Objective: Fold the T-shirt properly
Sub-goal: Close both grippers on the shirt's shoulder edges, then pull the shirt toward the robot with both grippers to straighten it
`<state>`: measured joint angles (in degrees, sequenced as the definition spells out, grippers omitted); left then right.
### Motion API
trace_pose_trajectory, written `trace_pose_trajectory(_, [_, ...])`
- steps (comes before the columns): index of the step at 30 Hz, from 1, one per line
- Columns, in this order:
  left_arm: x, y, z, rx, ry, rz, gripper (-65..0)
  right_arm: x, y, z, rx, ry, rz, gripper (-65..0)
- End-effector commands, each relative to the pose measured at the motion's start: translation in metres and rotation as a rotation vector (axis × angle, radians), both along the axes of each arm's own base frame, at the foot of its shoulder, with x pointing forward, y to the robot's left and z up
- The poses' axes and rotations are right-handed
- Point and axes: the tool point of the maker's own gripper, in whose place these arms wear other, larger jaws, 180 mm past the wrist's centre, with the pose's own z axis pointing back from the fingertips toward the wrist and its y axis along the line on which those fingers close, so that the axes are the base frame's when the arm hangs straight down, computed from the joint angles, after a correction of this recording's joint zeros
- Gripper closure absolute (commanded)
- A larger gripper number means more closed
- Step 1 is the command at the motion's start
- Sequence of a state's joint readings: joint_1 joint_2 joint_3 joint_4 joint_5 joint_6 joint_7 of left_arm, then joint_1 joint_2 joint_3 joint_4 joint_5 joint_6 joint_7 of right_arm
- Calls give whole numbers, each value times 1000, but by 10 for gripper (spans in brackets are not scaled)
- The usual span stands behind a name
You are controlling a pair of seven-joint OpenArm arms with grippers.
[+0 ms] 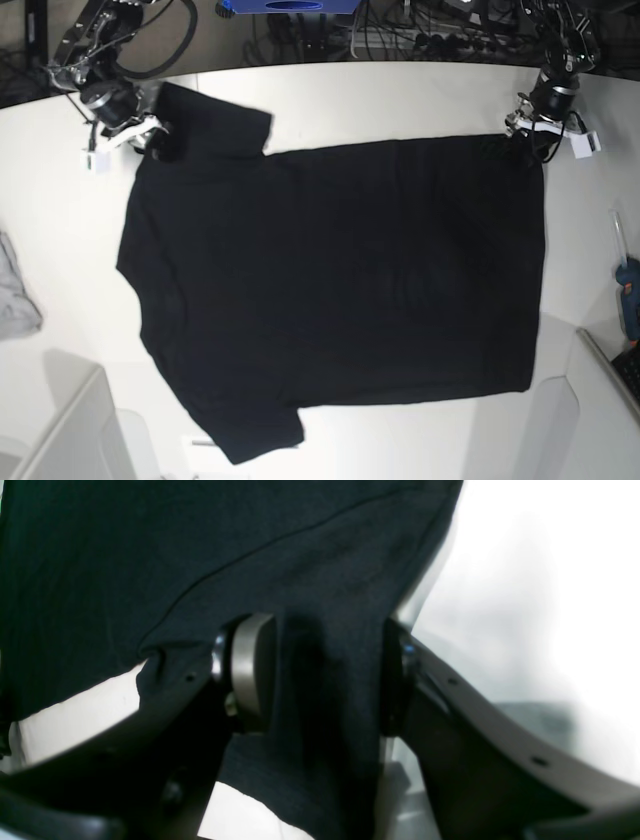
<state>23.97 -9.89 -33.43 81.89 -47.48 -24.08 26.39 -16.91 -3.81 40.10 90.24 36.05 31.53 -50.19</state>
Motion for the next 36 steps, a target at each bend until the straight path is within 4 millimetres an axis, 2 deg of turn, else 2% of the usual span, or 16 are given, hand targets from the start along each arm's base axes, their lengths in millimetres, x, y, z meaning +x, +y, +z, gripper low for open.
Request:
trace_pose_trajectory(1, [-10, -1, -10, 4, 64, -21, -275, -30, 2, -22, -26, 155, 41, -279])
trace_pose_trajectory(5, [-10, -1, -10, 4, 64, -21, -270, -31, 3, -24, -20, 160, 38, -276])
trace_pose_trajectory(6, [-10, -1, -10, 4, 64, -21, -248, -33, 3, -27, -14, 167, 37, -276])
trace_pose_trajectory(8, [-9, 0, -9, 8, 62, -22, -151, -33, 4, -30, -3, 167, 27, -275])
trace_pose_trajectory(10, [-9, 1, -8, 10, 62, -23, -13, -31, 4, -33, 3, 156, 12, -230])
trace_pose_trajectory(11, [-9, 1, -8, 10, 62, -23, 0, -31, 3, -34, 5, 151, 5, -195])
trace_pose_trajectory(15, [-9, 1, -9, 13, 65, -25, 0, -28, 2, -36, 8, 133, -15, -23])
trace_pose_trajectory(16, [-9, 1, -9, 13, 65, -25, 0, -27, 1, -35, 5, 126, -20, 0])
trace_pose_trajectory(23, [-13, 3, -8, 22, 70, -23, 0, -29, -3, -33, -5, 125, -24, 0])
trace_pose_trajectory(29, [-30, 3, -13, 22, 103, -21, 0, -41, -15, -20, -68, 115, -13, 0])
trace_pose_trajectory(36, [-33, -3, 9, 69, 72, -68, 0, -51, -19, -8, -111, 107, -1, 0])
